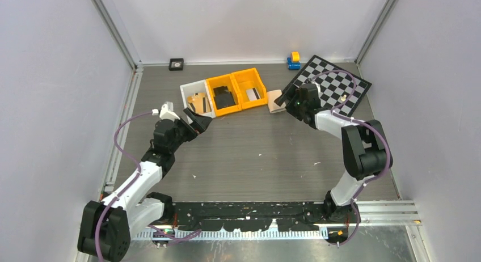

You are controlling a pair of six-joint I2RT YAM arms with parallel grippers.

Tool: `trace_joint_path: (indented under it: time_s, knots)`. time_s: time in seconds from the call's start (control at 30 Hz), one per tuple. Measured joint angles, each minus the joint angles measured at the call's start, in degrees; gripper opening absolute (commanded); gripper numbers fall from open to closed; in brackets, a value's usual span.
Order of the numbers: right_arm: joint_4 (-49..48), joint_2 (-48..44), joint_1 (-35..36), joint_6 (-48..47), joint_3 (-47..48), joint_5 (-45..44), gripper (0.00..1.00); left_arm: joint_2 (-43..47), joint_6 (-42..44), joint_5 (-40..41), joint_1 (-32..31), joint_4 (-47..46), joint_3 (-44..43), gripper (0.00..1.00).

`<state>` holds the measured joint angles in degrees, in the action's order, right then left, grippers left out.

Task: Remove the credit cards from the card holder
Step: Move the card holder to the center of the board.

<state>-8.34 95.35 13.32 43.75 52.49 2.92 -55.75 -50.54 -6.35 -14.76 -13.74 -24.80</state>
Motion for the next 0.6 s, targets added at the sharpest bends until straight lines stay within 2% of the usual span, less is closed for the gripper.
trace_joint_path:
  time_s: [0.23, 0.4, 0.6]
  knots:
    - [4.2, 7.2, 0.0, -1.0, 7.9, -0.2, 0.9, 0.4, 0.1, -1.3, 0.0, -2.8, 1.4, 1.0]
    - [7.0, 8.4, 0.0, -2.0, 9.7, -3.1, 0.78, 0.5, 0.0, -1.7, 0.0, -3.4, 1.6, 1.0]
    - [10.6, 13.3, 0.0, -3.4, 14.9, -5.2, 0.7, -1.2, -0.3, -2.4, 0.0, -3.1, 1.5, 0.94]
